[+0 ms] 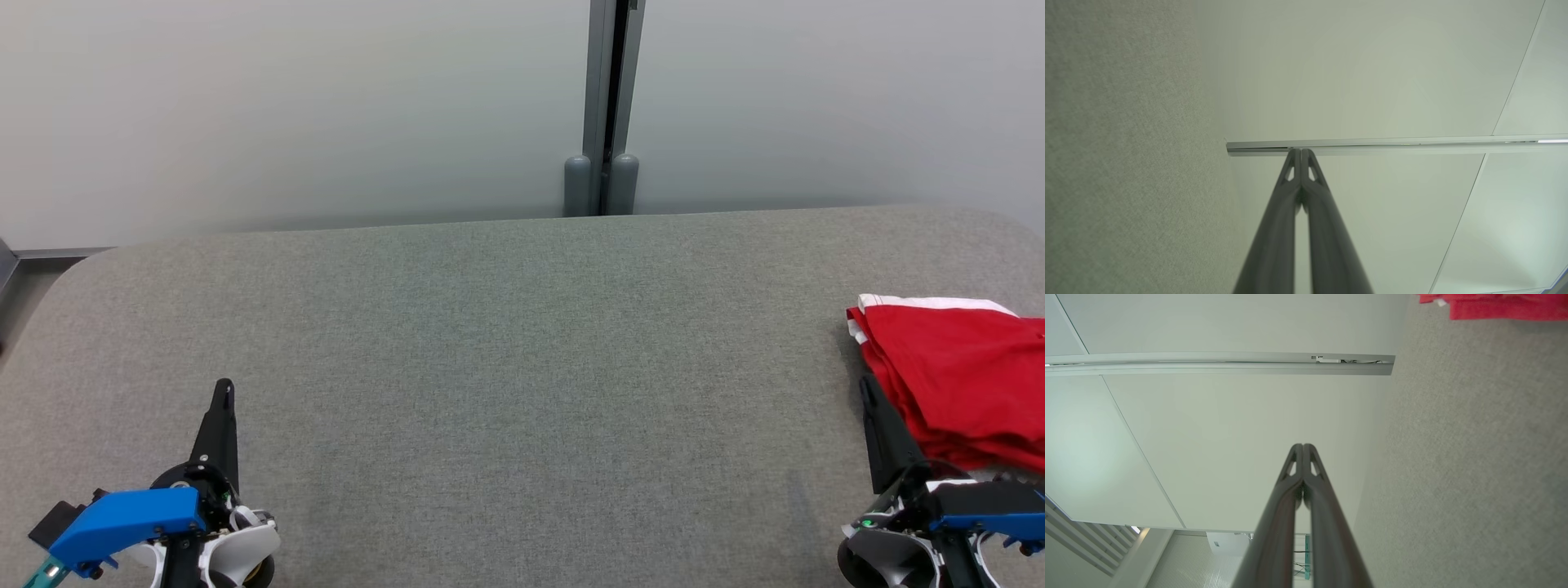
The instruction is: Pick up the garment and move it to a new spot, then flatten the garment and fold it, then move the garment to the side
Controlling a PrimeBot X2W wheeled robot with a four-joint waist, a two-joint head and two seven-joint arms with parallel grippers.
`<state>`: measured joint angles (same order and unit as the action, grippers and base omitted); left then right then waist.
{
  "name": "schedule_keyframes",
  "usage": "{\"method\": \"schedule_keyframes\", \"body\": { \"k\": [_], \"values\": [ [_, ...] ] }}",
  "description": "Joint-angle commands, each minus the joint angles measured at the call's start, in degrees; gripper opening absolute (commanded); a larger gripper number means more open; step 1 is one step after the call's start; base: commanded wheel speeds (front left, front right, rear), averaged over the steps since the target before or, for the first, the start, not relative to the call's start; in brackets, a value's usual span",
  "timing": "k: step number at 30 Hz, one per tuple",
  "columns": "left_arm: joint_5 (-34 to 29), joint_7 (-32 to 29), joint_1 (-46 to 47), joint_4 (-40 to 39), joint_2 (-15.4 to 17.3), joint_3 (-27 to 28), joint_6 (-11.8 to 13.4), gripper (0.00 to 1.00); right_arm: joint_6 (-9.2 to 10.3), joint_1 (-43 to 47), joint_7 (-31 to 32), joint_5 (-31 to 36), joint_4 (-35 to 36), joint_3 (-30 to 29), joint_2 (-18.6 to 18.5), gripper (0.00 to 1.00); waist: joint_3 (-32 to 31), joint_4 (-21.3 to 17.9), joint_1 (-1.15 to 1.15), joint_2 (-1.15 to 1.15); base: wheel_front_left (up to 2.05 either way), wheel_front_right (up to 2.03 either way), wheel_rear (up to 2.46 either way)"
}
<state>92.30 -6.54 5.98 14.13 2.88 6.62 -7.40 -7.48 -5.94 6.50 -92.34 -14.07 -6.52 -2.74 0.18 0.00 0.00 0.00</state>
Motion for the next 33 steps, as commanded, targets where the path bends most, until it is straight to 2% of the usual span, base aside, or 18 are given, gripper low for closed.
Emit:
{"method": "schedule_keyframes", "body": {
  "k": [1, 33],
  "values": [
    [0.2, -0.2, 0.6, -0.2, -0.1, 0.0, -0.3, 0.0, -0.02, -0.6, 0.2, -0.2, 0.2, -0.1, -0.3, 0.0, 0.0, 0.0, 0.0, 0.0, 0.0, 0.0, 0.0],
    [0.2, -0.1, 0.6, -0.2, -0.1, 0.0, -0.3, 0.0, -0.02, -0.6, 0.2, -0.2, 0.2, -0.1, -0.3, 0.0, 0.0, 0.0, 0.0, 0.0, 0.0, 0.0, 0.0]
  ]
}}
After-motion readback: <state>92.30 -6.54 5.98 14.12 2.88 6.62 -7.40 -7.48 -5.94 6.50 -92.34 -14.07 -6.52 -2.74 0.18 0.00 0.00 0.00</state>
